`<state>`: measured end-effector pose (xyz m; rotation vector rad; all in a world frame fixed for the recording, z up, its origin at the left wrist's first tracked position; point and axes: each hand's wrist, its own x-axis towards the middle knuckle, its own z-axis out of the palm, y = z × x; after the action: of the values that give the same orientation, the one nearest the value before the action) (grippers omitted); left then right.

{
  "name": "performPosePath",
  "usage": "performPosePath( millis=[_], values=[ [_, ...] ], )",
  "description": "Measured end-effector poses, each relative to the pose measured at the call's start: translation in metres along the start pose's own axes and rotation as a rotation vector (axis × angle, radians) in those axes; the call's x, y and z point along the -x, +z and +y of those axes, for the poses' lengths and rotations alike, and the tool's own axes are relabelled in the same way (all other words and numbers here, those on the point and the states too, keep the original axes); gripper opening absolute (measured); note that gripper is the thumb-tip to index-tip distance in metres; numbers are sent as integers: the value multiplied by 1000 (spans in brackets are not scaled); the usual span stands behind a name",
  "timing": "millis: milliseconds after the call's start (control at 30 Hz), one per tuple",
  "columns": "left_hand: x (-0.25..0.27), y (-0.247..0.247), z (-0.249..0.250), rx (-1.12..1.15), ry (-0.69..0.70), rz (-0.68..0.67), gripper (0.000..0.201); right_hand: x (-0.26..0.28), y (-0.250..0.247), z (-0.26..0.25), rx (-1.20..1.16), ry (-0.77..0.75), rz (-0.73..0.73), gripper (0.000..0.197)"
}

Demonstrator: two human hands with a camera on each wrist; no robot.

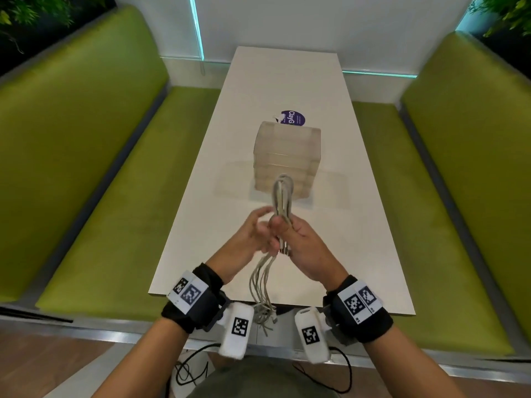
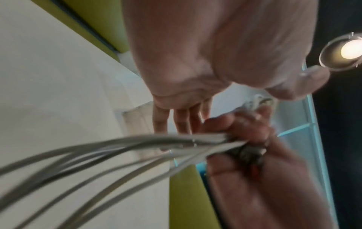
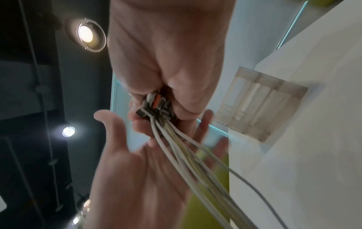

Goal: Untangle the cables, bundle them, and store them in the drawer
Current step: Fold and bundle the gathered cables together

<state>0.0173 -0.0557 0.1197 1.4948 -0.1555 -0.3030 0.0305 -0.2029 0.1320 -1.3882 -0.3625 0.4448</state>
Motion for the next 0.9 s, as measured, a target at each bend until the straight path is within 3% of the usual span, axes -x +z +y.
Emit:
performPosePath(
  millis=[133, 267, 433, 633, 733, 900],
  values=[
    [10, 12, -14, -139, 27, -21, 86, -2, -5, -15, -199, -46, 7, 32],
    [8, 12, -6, -166, 7, -14, 25, -3, -4, -24, -257, -67, 36, 30],
    [8, 16, -5, -135, -39, 1, 39, -12, -3, -39, -327, -91, 110, 26],
    [12, 15, 5, -14, -94, -47, 40, -18, -11, -59, -355, -129, 136, 26],
    [14, 9, 10, -10, -102, -63, 40, -18, -23, -68, -262, -146, 106, 26],
    [16, -5, 19, 44, -116, -140, 38, -14, -40, -78, 93, -121, 10, 23]
  ],
)
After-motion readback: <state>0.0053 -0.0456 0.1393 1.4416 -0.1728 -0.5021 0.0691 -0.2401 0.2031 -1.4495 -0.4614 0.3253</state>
